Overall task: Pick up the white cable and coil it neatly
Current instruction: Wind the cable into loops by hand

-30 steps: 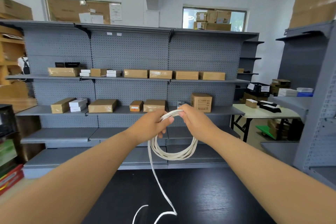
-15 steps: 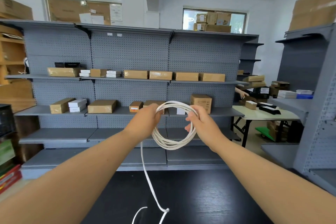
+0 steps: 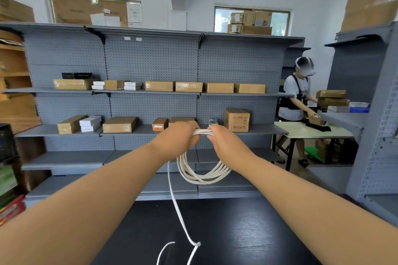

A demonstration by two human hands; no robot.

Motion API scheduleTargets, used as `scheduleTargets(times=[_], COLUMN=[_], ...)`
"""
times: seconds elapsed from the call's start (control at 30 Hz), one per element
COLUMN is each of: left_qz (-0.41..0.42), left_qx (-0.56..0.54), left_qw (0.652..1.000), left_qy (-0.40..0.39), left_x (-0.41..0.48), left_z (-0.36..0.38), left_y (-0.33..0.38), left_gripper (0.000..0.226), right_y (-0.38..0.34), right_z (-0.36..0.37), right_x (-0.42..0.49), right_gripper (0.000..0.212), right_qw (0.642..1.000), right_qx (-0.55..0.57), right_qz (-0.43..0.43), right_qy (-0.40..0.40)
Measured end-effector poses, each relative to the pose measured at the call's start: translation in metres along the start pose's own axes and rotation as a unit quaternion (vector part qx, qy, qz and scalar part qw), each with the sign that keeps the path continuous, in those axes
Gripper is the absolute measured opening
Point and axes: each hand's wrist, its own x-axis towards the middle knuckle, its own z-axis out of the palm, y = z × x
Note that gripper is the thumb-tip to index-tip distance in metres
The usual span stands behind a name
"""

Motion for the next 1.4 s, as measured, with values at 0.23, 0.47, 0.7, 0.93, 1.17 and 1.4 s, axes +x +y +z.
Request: scheduleTargets(times=[0.23, 0.47, 0.7, 0.93, 1.17, 1.4], left_qz=[-0.096, -0.061, -0.016, -0.093, -0.161, -0.138], left_qx=[-0.366, -0.355, -0.041, -0.191, -0.582, -0.541], left_qw=[0.925, 0.924, 0.986, 0.976, 0.796, 0.826], left_qy=[0.027, 0.127, 0.159, 0.042, -0.023, 0.083], left_x=[-0.019, -0.022, -0.022, -0.022, -0.028, -0.026], left_z=[0.017, 0.025, 0.027, 0.018, 0.028, 0.04], left_y=[0.001, 0.008, 0.012, -0.006, 0.008, 0.022], left_gripper=[0.011, 0.03, 0.05, 0.04, 0.031, 0.015], right_y=[0.005, 0.008, 0.011, 0.014, 0.007, 0.005], right_z=[-0.014, -0.016, -0.019, -0.025, -0.026, -0.019], right_x=[0.001, 0.0, -0.003, -0.013, -0.013, -0.007], right_gripper=[0.026, 0.028, 0.023, 0.019, 0.026, 0.025], right_qw=[0.994, 0.979, 0.994, 0.995, 0.998, 0.986], right_qx=[0.064, 0.126, -0.017, -0.097, -0.019, 0.045], right_qz=[0.072, 0.126, 0.082, 0.013, 0.048, 0.119], right_qy=[0.061, 0.103, 0.066, 0.0, 0.036, 0.104])
